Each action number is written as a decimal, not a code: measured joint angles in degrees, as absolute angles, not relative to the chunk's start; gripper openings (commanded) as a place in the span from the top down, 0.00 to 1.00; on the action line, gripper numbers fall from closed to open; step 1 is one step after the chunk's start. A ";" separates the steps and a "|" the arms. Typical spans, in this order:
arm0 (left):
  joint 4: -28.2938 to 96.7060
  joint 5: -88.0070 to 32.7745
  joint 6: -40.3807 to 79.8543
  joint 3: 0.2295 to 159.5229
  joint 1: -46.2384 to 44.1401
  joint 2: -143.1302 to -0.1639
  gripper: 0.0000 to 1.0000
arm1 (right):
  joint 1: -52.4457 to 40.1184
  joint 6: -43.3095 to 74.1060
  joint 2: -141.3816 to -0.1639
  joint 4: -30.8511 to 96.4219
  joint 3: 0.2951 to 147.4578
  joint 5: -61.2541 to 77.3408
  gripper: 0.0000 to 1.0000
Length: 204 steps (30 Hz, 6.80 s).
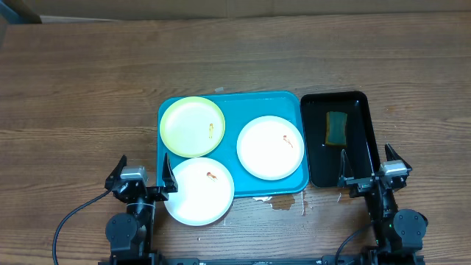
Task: Clean dirty plates on tray and stack at the side
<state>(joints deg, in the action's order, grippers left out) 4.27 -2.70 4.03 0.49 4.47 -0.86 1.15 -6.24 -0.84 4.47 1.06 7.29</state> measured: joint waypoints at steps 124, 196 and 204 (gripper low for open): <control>9.17 -15.05 9.47 10.13 1.85 -1.13 0.00 | 1.15 -6.24 -0.84 4.47 1.06 7.29 0.00; 65.52 -8.93 27.75 89.47 -28.42 -118.78 0.62 | 1.15 -6.26 -0.78 4.49 1.06 7.29 0.00; 65.49 -8.67 28.84 89.47 -28.42 -121.21 0.72 | 1.15 -6.24 -0.78 4.49 1.06 7.29 0.00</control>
